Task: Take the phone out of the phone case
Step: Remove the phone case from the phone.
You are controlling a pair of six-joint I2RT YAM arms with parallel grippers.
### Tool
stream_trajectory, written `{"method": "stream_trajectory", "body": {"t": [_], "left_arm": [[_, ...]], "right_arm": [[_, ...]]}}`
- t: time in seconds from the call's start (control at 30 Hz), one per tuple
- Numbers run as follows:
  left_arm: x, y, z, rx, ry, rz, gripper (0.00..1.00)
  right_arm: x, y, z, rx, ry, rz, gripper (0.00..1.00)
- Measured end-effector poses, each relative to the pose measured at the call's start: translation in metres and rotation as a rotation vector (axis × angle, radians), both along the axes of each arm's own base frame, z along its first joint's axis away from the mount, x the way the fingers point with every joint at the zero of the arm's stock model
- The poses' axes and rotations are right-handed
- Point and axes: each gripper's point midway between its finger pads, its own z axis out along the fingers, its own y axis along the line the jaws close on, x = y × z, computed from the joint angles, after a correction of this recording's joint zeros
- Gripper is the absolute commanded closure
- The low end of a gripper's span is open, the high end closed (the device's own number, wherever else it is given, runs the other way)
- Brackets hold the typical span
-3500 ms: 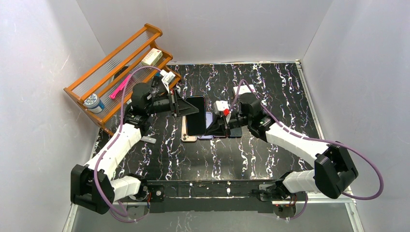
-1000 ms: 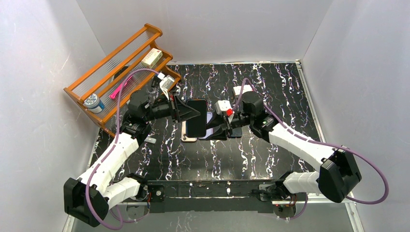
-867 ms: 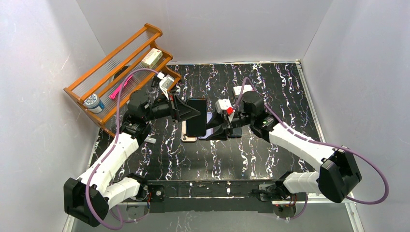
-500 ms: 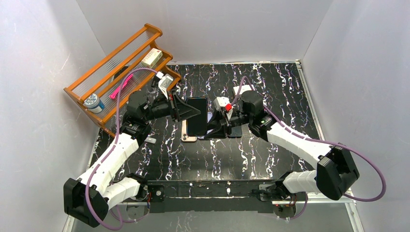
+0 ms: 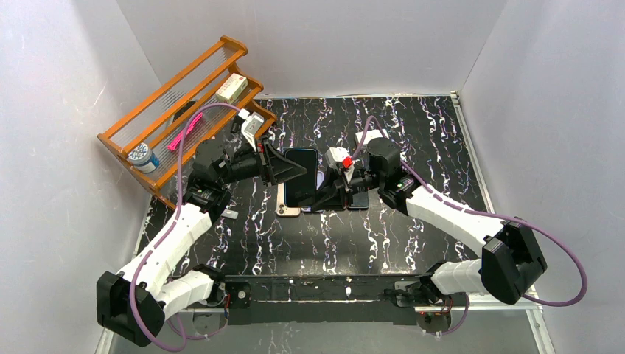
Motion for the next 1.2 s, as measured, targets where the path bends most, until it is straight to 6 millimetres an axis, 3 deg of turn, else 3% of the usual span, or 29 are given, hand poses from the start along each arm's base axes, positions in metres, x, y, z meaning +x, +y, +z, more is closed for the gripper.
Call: {"method": "stream_trajectory", "body": {"t": [0.77,1.0,1.2], "left_arm": [[0.008,-0.004,0.000,-0.032,0.092,0.015,1.00],[0.015,-0.006,-0.005,-0.033,0.131,0.032,1.00],[0.023,-0.005,-0.001,-0.049,0.116,0.075,1.00]], "right_arm": [[0.016,0.002,-0.003,-0.021,-0.181,-0.012,0.99],[0.029,0.002,-0.009,-0.046,-0.243,-0.072,0.99],[0.055,0.006,-0.011,-0.059,-0.288,-0.215,0.99]]}}
